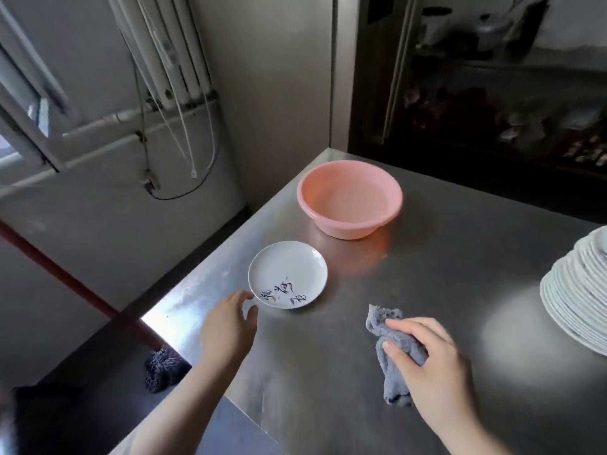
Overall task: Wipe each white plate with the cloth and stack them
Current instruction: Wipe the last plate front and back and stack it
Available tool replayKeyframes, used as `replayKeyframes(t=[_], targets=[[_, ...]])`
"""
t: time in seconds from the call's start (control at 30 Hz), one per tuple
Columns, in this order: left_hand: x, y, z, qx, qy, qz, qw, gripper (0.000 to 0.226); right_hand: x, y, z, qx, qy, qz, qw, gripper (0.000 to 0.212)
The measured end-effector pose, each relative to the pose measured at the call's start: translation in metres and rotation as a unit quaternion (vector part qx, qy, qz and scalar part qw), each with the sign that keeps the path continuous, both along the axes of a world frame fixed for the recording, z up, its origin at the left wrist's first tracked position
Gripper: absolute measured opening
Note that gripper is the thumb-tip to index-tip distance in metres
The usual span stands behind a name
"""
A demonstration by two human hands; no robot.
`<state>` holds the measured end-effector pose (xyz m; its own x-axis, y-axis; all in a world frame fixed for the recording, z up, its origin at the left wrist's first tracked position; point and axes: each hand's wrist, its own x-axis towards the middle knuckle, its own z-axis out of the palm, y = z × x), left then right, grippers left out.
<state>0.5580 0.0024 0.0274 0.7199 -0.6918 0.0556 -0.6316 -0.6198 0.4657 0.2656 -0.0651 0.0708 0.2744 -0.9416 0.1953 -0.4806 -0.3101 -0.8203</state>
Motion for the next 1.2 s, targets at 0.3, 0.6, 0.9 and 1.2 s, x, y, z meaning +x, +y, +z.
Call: replayKeyframes(t=[0.3, 0.6, 0.9, 1.2], targets=[[0.087, -0.063, -0.035, 0.082, 0.144, -0.024, 0.986, 0.027, 0.091, 0.005, -0.007, 0.007, 0.025, -0.039, 0.999, 0.035], [0.091, -0.08, -0.051, -0.01, 0.225, -0.004, 0.974, 0.008, 0.092, 0.002, -0.007, 0.003, 0.048, -0.076, 0.996, 0.043], [0.05, -0.059, -0.033, -0.169, 0.413, 0.064, 0.892, 0.007, 0.064, 0.016, -0.016, 0.018, 0.041, -0.147, 0.988, 0.034], [-0.073, -0.061, -0.016, -0.119, 0.481, -0.059, 0.867, 0.005, -0.04, 0.032, -0.002, -0.008, 0.015, -0.276, 0.961, 0.032]])
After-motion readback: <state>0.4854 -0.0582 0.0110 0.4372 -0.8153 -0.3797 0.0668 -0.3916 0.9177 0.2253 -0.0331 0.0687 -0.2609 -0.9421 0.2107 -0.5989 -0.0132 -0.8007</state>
